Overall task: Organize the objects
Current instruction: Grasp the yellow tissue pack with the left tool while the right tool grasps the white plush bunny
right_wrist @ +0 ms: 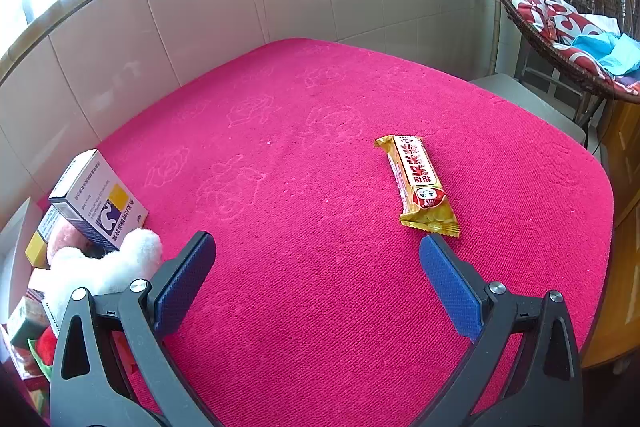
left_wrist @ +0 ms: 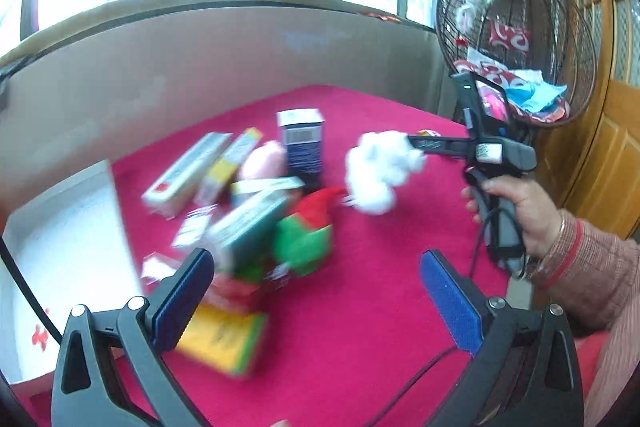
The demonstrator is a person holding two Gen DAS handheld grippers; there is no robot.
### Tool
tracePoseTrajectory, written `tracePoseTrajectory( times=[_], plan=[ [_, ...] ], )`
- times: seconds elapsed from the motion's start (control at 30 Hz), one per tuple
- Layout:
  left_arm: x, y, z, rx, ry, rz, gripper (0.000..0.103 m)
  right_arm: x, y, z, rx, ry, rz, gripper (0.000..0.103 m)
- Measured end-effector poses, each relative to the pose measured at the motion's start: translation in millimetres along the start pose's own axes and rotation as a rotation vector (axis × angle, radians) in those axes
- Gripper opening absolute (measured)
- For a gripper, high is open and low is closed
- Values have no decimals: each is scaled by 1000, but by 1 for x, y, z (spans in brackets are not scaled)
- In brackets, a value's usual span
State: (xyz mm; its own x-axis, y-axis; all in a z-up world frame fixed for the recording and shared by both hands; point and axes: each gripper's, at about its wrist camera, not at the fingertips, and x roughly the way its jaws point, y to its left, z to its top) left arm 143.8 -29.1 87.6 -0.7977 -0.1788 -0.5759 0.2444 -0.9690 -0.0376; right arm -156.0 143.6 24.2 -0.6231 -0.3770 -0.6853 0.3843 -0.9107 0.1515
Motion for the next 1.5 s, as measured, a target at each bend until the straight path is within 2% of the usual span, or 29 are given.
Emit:
tracePoseTrajectory(
  times=[0.03, 0.1, 0.17, 0.23, 0.33, 0.47, 0.53, 0.87, 1.0, 1.1, 1.2, 1.33, 1.5],
  plan=[
    [0, 14, -12, -16, 21, -10, 103, 0, 0, 0, 0, 0, 0, 103],
    [3, 42, -16, -73, 79, 6, 103, 0, 0, 0, -3, -2, -2, 103],
    [5, 57, -29, -112, 115, 33, 103, 0, 0, 0, -4, -4, -2, 103],
    [16, 68, -39, -149, 145, 21, 103, 0, 0, 0, -4, -3, -2, 103],
    [31, 75, -47, -185, 193, -7, 103, 0, 1, 0, -4, -2, 0, 103],
    [51, 74, -45, -162, 240, 36, 103, -1, 0, 0, -5, -3, 1, 103],
    [61, 75, -45, -169, 266, 35, 103, 0, 0, 0, -3, 0, 4, 103],
    [82, 59, -37, -113, 282, 34, 103, 3, -5, 1, 19, 16, 25, 103],
    [83, 52, -38, -94, 287, 39, 103, -16, -13, 0, 37, -82, 107, 103],
    [83, 51, -38, -95, 290, 46, 102, -29, -12, 0, 20, -117, 163, 103],
    [82, 52, -38, -104, 288, 46, 102, -30, -1, -4, -35, -66, 224, 103],
    [81, 54, -39, -112, 287, 49, 102, -13, 20, -15, -108, 43, 227, 103],
    [81, 54, -39, -109, 289, 56, 100, -4, 43, -18, -155, 101, 275, 103]
  ],
)
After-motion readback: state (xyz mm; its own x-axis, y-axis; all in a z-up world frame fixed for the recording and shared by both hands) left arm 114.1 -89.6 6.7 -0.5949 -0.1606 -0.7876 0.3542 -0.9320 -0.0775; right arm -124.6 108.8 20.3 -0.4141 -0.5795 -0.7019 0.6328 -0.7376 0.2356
